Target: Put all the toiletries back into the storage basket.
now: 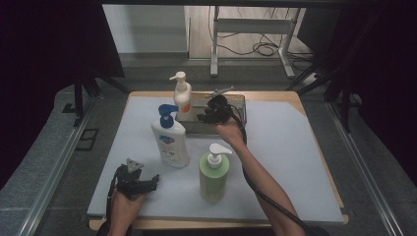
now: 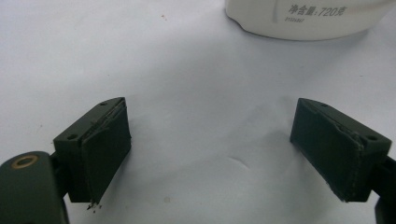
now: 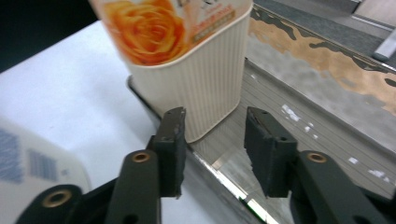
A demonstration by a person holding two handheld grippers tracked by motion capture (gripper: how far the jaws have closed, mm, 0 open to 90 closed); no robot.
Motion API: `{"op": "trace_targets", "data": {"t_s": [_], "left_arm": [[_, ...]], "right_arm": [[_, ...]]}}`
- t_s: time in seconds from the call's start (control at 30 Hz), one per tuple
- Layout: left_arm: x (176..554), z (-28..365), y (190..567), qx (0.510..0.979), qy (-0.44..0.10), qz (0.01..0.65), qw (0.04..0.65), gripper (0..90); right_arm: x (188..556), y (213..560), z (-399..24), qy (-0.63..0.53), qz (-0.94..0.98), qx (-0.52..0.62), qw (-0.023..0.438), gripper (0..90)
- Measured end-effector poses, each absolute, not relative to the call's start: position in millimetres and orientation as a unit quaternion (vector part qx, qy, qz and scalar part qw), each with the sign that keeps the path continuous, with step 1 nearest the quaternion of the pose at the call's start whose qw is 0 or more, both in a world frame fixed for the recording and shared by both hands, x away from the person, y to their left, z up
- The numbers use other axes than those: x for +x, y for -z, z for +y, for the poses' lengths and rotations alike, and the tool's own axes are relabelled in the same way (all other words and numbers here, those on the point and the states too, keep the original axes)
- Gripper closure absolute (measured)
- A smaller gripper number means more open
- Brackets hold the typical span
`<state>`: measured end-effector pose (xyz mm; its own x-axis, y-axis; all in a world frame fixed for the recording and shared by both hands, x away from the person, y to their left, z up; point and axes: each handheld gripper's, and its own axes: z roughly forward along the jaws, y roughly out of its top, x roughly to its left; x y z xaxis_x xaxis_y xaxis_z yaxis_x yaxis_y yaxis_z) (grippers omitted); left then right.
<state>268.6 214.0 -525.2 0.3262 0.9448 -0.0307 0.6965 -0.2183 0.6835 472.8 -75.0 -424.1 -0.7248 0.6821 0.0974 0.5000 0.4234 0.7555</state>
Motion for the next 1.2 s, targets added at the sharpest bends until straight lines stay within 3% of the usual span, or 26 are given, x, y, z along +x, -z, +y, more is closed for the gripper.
{"op": "trace_targets", "data": {"t_s": [0.5, 0.77, 1.2], "left_arm": [[268.5, 214.0, 525.2, 0.754, -0.202, 0.544, 0.308, 11.6], [268.4, 214.0, 525.2, 0.754, -0.202, 0.544, 0.307, 11.7], [268.3, 213.8, 525.3, 0.754, -0.203, 0.544, 0.308, 11.7]], "right_arm": [[436.1, 413.6, -100.3, -0.412, 0.849, 0.307, 0.122, 24.1], [418.2, 414.6, -116.2, -0.407, 0.855, 0.296, 0.130, 14.8], [396.4, 424.0, -141.6, -0.401, 0.864, 0.284, 0.111, 13.2]]}}
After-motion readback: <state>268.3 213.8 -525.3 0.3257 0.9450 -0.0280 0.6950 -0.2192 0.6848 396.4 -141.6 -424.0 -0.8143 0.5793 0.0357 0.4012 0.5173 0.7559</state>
